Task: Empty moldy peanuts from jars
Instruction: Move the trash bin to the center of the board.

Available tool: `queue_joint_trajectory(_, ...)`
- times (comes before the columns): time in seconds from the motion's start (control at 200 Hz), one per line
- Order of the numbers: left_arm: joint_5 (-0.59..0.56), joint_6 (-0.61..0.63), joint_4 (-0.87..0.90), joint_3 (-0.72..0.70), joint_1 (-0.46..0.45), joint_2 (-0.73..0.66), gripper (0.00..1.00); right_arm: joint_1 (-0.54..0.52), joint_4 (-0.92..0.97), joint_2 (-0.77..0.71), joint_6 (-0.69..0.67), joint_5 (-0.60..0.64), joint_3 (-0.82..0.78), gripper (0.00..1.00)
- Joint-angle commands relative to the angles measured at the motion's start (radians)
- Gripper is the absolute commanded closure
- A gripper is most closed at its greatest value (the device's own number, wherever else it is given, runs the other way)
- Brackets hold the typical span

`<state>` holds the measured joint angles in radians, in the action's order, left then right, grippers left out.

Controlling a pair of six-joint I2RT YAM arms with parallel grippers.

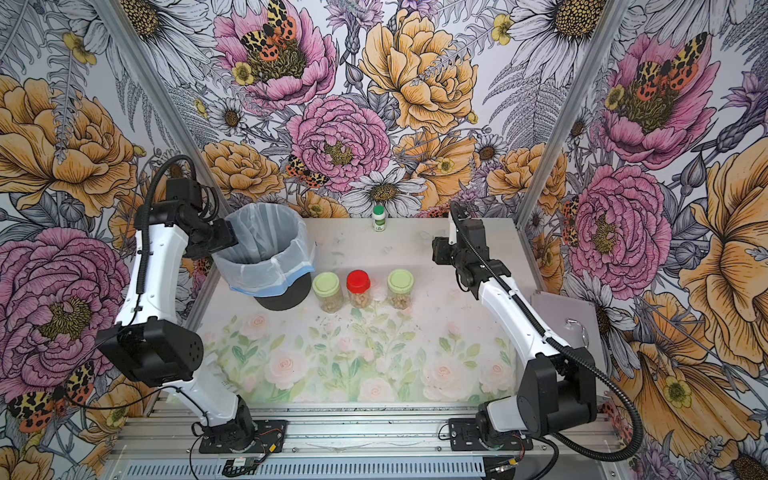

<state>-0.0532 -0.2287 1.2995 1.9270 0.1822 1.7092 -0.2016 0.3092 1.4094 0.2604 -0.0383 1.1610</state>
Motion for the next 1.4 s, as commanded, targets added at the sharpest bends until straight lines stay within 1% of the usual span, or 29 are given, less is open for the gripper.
queue_joint_trajectory(0.0, 0.009, 0.01, -0.064, -0.022, 0.015, -0.05, 0.1, -0.002, -0.012, 0.017, -0.011, -0.006, -0.004, 0.34)
queue_joint_trajectory(0.015, 0.007, 0.009, -0.065, -0.022, 0.015, -0.051, 0.04, -0.001, -0.012, 0.018, -0.011, -0.007, -0.005, 0.33)
queue_joint_trajectory(0.04, 0.003, 0.009, -0.066, -0.021, 0.015, -0.055, 0.01, -0.002, -0.012, 0.02, -0.011, -0.007, -0.003, 0.3)
queue_joint_trajectory(0.135, 0.0, 0.003, -0.071, -0.017, 0.015, -0.076, 0.01, -0.002, -0.012, 0.028, -0.008, -0.013, 0.002, 0.21)
queue_joint_trajectory(0.21, -0.033, -0.009, -0.077, -0.02, 0.01, -0.105, 0.01, -0.004, -0.012, 0.033, -0.007, -0.024, 0.008, 0.15)
queue_joint_trajectory(0.31, -0.058, -0.016, -0.084, -0.03, 0.007, -0.15, 0.01, -0.004, -0.009, 0.041, -0.005, -0.05, 0.017, 0.11)
queue_joint_trajectory(0.405, -0.057, -0.023, -0.092, -0.045, -0.002, -0.199, 0.01, -0.006, 0.002, 0.046, -0.004, -0.082, 0.032, 0.07)
queue_joint_trajectory(0.48, -0.062, -0.015, -0.11, -0.063, -0.038, -0.245, 0.01, -0.01, 0.01, 0.045, -0.004, -0.097, 0.04, 0.04)
queue_joint_trajectory(0.535, -0.096, -0.006, -0.127, -0.076, -0.091, -0.278, 0.01, -0.01, 0.033, 0.048, 0.003, -0.096, 0.054, 0.02)
queue_joint_trajectory(0.6, -0.147, 0.009, -0.158, -0.101, -0.182, -0.316, 0.01, -0.012, 0.057, 0.05, 0.008, -0.114, 0.068, 0.02)
queue_joint_trajectory(0.625, -0.202, 0.014, -0.176, -0.117, -0.228, -0.331, 0.01, -0.014, 0.063, 0.049, 0.007, -0.125, 0.069, 0.01)
queue_joint_trajectory(0.721, -0.33, 0.034, -0.245, -0.175, -0.402, -0.378, 0.01, -0.028, 0.067, 0.04, 0.031, -0.117, 0.058, 0.0)
queue_joint_trajectory(0.771, -0.388, 0.011, -0.285, -0.211, -0.474, -0.405, 0.01, -0.038, 0.067, 0.032, 0.062, -0.081, 0.045, 0.0)
queue_joint_trajectory(0.821, -0.409, -0.023, -0.348, -0.259, -0.523, -0.438, 0.01, -0.052, 0.065, 0.021, 0.069, -0.069, 0.028, 0.0)
queue_joint_trajectory(0.856, -0.424, -0.051, -0.408, -0.308, -0.55, -0.466, 0.01, -0.071, 0.066, 0.011, 0.069, -0.032, 0.013, 0.0)
queue_joint_trajectory(0.886, -0.418, -0.066, -0.459, -0.355, -0.572, -0.492, 0.01, -0.092, 0.065, 0.002, 0.068, 0.012, -0.004, 0.0)
queue_joint_trajectory(0.976, -0.339, -0.08, -0.622, -0.494, -0.617, -0.555, 0.01, -0.143, 0.066, -0.028, 0.07, 0.11, -0.05, 0.0)
queue_joint_trajectory(1.051, -0.248, -0.09, -0.664, -0.555, -0.63, -0.556, 0.01, -0.167, 0.062, -0.057, 0.108, 0.154, -0.089, 0.0)
queue_joint_trajectory(1.086, -0.222, -0.093, -0.672, -0.571, -0.636, -0.547, 0.01, -0.173, 0.062, -0.072, 0.125, 0.149, -0.106, 0.0)
queue_joint_trajectory(1.171, -0.211, -0.086, -0.67, -0.584, -0.666, -0.517, 0.01, -0.183, 0.062, -0.105, 0.179, 0.131, -0.139, 0.0)
queue_joint_trajectory(1.306, -0.268, -0.017, -0.716, -0.613, -0.77, -0.515, 0.01, -0.204, 0.058, -0.14, 0.21, 0.085, -0.182, 0.0)
queue_joint_trajectory(1.336, -0.271, -0.019, -0.717, -0.61, -0.774, -0.51, 0.01, -0.212, 0.059, -0.147, 0.216, 0.077, -0.19, 0.0)
queue_joint_trajectory(1.396, -0.23, 0.011, -0.719, -0.61, -0.778, -0.5, 0.01, -0.222, 0.058, -0.158, 0.228, 0.046, -0.205, 0.0)
